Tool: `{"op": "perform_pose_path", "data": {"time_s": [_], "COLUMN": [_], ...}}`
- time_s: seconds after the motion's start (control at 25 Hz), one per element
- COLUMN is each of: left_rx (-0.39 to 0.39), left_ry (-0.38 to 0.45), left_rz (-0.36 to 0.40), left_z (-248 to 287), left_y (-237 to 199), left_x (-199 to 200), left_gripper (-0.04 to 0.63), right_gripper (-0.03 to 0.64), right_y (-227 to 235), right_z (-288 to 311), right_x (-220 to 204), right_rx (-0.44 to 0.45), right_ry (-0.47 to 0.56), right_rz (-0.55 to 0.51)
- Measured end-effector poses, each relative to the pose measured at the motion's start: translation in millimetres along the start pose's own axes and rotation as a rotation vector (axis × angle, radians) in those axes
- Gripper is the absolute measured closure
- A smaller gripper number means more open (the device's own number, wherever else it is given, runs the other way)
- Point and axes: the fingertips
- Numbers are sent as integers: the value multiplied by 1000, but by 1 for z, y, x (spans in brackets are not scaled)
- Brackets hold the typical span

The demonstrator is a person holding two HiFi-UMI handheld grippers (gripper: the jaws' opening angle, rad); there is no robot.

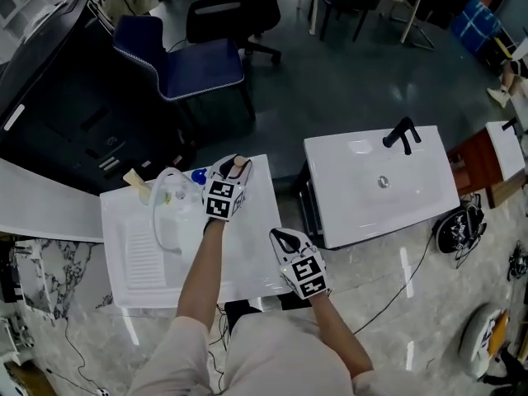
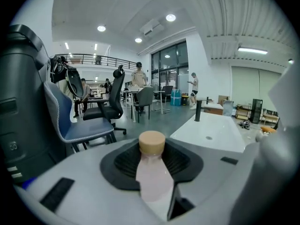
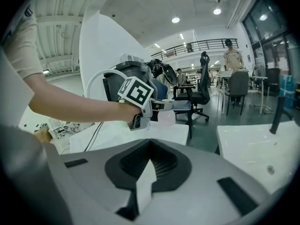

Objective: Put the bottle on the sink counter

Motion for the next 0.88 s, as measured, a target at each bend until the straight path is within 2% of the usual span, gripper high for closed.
{"op": "perform_pose_path", "data": {"time_s": [0.28, 0.64, 0.88], "left_rx": [21, 53, 33], "left_ry": [-10, -23, -29], "left_rz": [-36, -47, -41], "left_z": [18, 27, 23], "left_y": [0, 2, 8], "left_x": [-20, -33, -40], "left_gripper": [460, 460, 460], "right_gripper": [614, 614, 612], "right_y": [-6, -2, 4], "right_z": [-7, -13, -13], "right_x": [-16, -37, -43], "right_rx": [7, 8, -20], "right_ry": [-38, -75, -77], "right_rz": [0, 35, 62]}}
Point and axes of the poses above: the fingertips, and each gripper's own axes: z forward along the fingers, y to its right, x out of its top, and after that the axes turned 2 degrees about -y, right-handed
